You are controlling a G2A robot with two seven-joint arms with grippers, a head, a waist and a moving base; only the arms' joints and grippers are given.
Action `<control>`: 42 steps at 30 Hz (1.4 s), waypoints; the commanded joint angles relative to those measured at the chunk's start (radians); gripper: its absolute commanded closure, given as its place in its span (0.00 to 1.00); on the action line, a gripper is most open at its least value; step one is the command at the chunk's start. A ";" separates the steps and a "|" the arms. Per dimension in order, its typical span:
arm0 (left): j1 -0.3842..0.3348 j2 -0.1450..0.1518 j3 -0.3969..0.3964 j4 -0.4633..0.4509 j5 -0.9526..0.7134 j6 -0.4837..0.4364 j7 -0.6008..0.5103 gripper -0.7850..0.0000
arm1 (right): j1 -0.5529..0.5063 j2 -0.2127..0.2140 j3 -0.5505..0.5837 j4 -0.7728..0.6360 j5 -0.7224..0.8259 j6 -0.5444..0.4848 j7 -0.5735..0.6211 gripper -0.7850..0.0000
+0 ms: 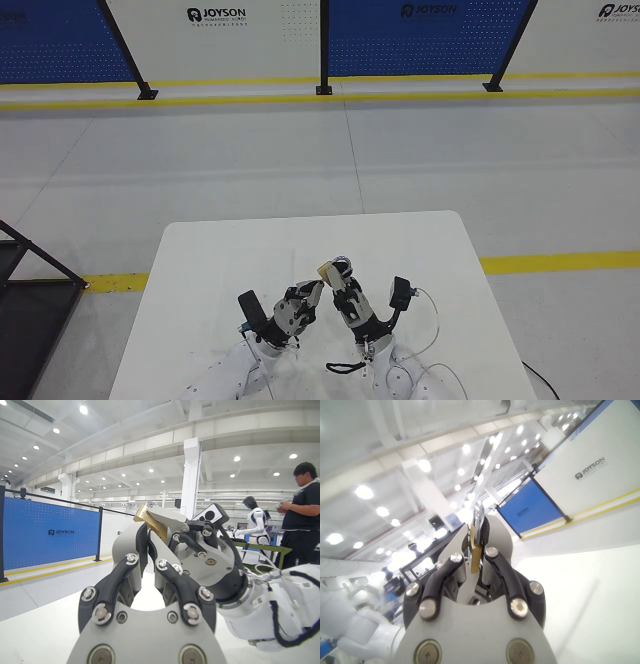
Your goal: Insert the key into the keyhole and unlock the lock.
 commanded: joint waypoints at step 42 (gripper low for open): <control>0.056 0.003 -0.097 -0.009 0.053 -0.081 0.020 0.00 | 0.018 -0.005 0.013 0.013 0.020 0.040 -0.013 1.00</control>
